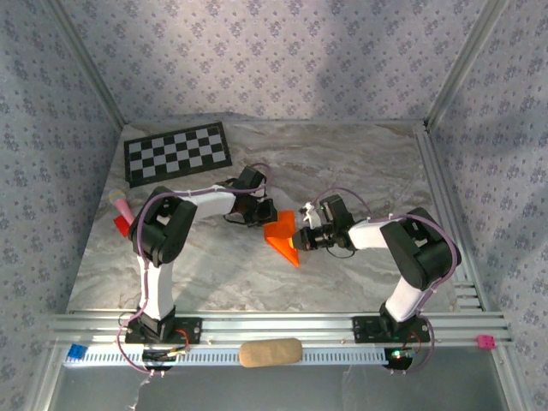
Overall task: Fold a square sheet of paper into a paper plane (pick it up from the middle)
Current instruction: Third fold the triangle at the center of the table.
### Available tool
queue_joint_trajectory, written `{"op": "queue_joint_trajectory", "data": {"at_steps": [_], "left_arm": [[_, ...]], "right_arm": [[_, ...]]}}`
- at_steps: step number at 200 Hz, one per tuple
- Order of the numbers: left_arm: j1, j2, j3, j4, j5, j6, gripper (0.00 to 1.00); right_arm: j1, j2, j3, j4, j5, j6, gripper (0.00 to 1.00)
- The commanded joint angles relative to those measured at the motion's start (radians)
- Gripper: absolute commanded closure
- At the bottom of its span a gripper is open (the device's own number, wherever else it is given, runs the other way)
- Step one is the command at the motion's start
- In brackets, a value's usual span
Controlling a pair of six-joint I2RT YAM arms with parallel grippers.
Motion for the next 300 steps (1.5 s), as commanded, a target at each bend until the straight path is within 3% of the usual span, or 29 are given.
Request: {"op": "queue_joint_trajectory", "data": {"at_steps": [1, 125, 149, 167, 198, 224, 300], "left_arm": [[-0.012, 0.005, -0.034, -0.056, -0.031, -0.007, 0.86], [-0.010, -0.008, -0.005, -0.066, -0.041, -0.002, 0.84], [-0.008, -0.037, 0.032, -0.095, -0.054, 0.007, 0.79], [-0.010, -0.082, 0.046, -0.107, -0.082, 0.004, 0.70], [-0.018, -0.201, -0.028, -0.047, -0.116, -0.051, 0.62], [-0.034, -0.269, -0.109, 0.020, -0.097, -0.102, 0.63], [-0.170, -0.295, -0.268, 0.246, -0.077, -0.272, 0.82]], "right_arm": [[-0.006, 0.016, 0.006, -0.019, 0.018, -0.014, 1.00], [-0.005, 0.027, -0.017, -0.005, 0.039, -0.007, 1.00], [-0.005, 0.027, -0.016, -0.004, 0.037, -0.005, 1.00], [-0.003, 0.030, -0.017, 0.001, 0.037, -0.002, 1.00], [-0.003, 0.027, -0.025, 0.012, 0.043, 0.004, 1.00], [-0.004, 0.026, -0.025, 0.015, 0.042, 0.008, 1.00], [0.001, 0.036, -0.026, 0.019, 0.040, 0.012, 1.00]]}}
